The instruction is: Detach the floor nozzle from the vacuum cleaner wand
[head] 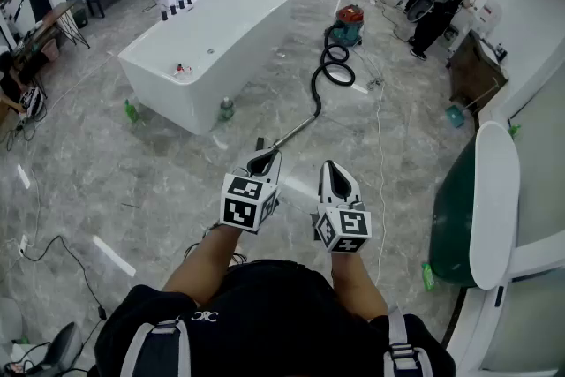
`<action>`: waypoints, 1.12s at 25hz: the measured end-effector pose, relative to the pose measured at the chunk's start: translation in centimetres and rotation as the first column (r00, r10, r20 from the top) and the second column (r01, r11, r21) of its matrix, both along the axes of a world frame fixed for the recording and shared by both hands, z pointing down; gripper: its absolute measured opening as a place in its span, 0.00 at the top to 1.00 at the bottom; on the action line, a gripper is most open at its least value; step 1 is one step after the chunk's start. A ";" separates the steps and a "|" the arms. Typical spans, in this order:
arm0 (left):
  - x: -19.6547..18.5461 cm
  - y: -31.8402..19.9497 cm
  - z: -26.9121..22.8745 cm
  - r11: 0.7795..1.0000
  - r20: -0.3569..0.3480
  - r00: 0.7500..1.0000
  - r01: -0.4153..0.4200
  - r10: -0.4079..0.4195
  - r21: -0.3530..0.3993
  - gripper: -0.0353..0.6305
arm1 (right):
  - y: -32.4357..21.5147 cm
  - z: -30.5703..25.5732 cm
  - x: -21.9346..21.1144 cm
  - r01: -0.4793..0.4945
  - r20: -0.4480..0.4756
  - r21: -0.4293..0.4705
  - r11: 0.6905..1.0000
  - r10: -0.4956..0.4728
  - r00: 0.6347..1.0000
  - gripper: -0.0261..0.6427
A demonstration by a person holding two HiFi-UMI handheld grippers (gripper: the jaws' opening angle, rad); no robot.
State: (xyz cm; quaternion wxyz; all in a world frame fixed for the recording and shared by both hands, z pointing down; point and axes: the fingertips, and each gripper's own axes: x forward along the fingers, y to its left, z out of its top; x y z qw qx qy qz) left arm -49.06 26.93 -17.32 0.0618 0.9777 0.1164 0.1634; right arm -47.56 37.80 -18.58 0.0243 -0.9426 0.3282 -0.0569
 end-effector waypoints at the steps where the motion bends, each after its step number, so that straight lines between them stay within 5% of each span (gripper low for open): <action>1: 0.0 -0.5 0.1 1.000 0.002 1.000 -0.004 0.004 -0.003 0.94 | -0.3 0.4 0.0 -0.009 0.006 -0.002 1.000 0.009 1.000 0.94; 16: 4.3 -2.8 3.4 0.997 0.062 0.996 -0.067 0.069 -0.035 0.94 | -1.9 3.6 3.7 -0.091 0.069 -0.006 0.996 0.091 0.993 0.94; 28: 19.4 -0.6 2.2 1.000 0.064 0.998 -0.012 0.013 -0.010 0.94 | 0.7 2.1 20.1 -0.042 0.063 0.090 0.995 0.036 0.997 0.94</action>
